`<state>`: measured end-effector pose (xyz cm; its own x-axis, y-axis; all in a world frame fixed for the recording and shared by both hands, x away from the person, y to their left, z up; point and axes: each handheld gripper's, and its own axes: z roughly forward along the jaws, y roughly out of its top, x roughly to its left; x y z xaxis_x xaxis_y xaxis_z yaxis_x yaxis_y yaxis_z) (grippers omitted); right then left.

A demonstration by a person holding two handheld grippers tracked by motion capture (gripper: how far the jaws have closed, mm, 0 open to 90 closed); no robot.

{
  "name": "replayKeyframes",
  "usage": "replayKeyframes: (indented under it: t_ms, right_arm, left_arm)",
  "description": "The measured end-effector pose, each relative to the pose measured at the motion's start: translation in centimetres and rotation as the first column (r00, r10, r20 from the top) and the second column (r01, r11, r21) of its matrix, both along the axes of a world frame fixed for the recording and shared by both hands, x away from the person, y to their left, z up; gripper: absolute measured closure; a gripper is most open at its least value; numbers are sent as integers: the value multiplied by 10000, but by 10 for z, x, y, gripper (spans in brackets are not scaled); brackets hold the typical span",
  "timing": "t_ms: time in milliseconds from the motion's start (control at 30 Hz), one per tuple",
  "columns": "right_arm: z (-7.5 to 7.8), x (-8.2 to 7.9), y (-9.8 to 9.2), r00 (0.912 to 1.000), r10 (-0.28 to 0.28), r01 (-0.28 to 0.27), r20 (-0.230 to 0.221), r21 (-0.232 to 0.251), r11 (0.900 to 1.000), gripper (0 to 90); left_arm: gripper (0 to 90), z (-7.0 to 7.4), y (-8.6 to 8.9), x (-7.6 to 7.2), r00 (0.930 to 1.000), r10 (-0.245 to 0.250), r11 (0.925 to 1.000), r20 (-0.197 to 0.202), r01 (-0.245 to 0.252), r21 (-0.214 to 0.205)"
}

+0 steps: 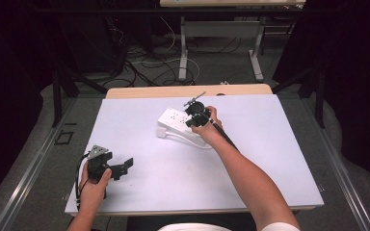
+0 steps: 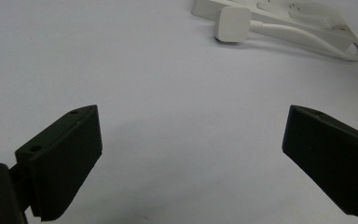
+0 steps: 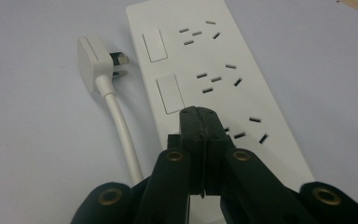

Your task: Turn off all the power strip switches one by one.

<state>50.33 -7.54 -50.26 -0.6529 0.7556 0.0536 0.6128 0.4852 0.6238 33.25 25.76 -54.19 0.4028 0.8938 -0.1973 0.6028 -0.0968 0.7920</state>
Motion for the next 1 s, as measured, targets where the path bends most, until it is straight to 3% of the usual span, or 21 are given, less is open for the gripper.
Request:
replayKeyframes:
  t_ms: [233, 533, 567, 667, 800, 933, 967, 1000]
  right_arm:
    - [-7, 2, 4, 9999, -56, 58, -124, 199, 9998, 900]
    - [-11, 7, 5, 9994, -166, 167, -318, 25, 9999, 900]
    - [-14, 7, 4, 9996, -158, 163, -213, 230, 9996, 900]
    - [-15, 8, 5, 9990, -175, 177, -407, 35, 9998, 900]
    - [-17, 9, 5, 9995, -138, 143, -293, 186, 9997, 900]
    - [-16, 8, 6, 9983, -200, 192, -544, -145, 9997, 900]
    - [-21, 9, 7, 9997, -223, 225, -31, 437, 9988, 900]
    - [-17, 9, 6, 9988, -100, 96, -483, -84, 9999, 900]
  left_arm:
    - [48, 0, 0, 0, 10000, -64, 10000, -31, 64, 2]
    - [48, 0, 0, 0, 10000, -12, 10000, 21, 12, -29]
    - [48, -1, 0, 1, 10000, 24, 10000, 83, -24, -53]
    - [48, -1, 0, 1, 10000, 22, 10000, 81, -22, -48]
    - [49, -1, 0, 1, 10000, 0, 10000, 59, 0, -54]
    - [49, 0, 0, 0, 10000, -2, 10000, 30, 3, -41]
    - [48, 0, 0, 0, 10000, 1, 10000, 37, -1, -44]
    - [48, 0, 0, 0, 10000, -3, 10000, 37, 3, -41]
